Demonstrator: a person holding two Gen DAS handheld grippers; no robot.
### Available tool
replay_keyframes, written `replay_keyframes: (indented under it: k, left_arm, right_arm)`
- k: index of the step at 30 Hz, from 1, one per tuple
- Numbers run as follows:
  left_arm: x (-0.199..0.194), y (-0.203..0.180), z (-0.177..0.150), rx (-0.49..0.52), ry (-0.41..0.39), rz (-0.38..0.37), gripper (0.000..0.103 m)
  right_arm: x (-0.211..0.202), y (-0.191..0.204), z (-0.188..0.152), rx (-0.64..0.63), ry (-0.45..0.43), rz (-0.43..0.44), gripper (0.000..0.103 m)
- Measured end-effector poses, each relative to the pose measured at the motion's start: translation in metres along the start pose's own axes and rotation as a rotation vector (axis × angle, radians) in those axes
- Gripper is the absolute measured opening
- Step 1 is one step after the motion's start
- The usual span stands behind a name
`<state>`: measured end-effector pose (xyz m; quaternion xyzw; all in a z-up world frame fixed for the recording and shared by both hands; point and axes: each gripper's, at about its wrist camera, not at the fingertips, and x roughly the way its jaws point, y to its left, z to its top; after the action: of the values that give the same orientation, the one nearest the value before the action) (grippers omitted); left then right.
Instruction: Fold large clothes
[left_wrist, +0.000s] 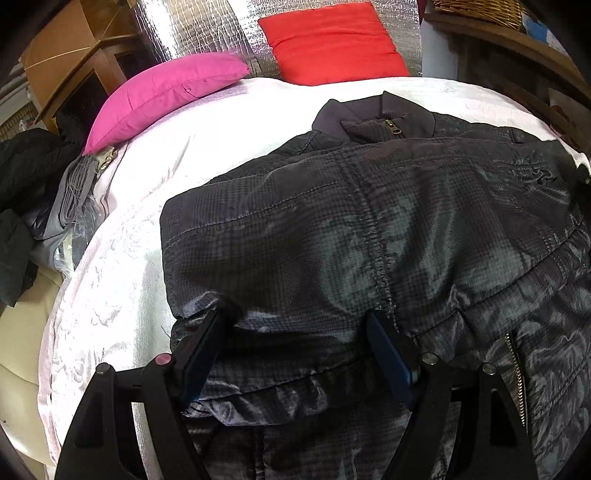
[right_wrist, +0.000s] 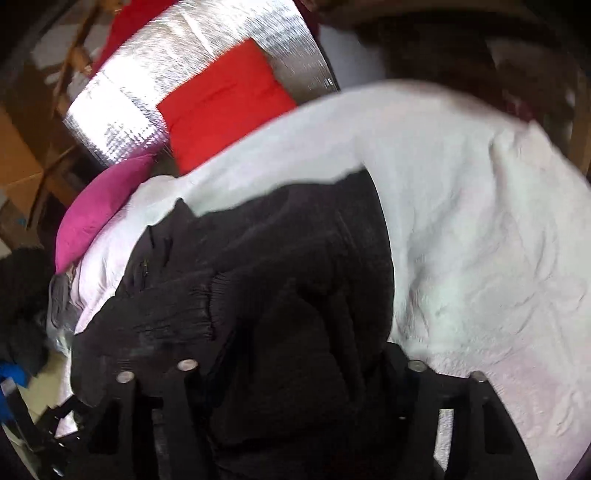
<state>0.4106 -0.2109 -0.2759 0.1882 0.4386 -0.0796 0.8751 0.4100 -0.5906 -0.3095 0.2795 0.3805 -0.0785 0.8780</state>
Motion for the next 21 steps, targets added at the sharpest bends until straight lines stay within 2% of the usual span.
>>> replay_keyframes:
  k: [2,3,6,10,17,21]
  left_arm:
    - [0.0,0.0,-0.001,-0.002,0.001,-0.001,0.08]
    - [-0.001,0.0,-0.001,-0.003,0.002,-0.001,0.08]
    - [-0.002,0.002,-0.001,-0.004,0.004,-0.003,0.082]
    - [-0.007,0.017,0.003,-0.039,-0.004,-0.023,0.082]
    - [-0.021,0.077,0.012,-0.22,-0.067,-0.038,0.083]
    - [-0.013,0.123,0.006,-0.382,-0.041,-0.072,0.084]
  right_arm:
    - [-0.01,0.004,0.002,-0.033,-0.049,0.011,0.054]
    - [-0.009,0.007,0.001,-0.053,-0.044,-0.001,0.054]
    - [0.013,0.006,-0.003,-0.066,0.04,-0.071,0.054]
    - [0.018,0.002,-0.002,-0.041,0.064,-0.057,0.059]
    - [0.026,-0.003,-0.005,0.01,0.108,-0.027,0.069]
    - [0.018,-0.016,-0.006,0.049,0.123,0.013,0.07]
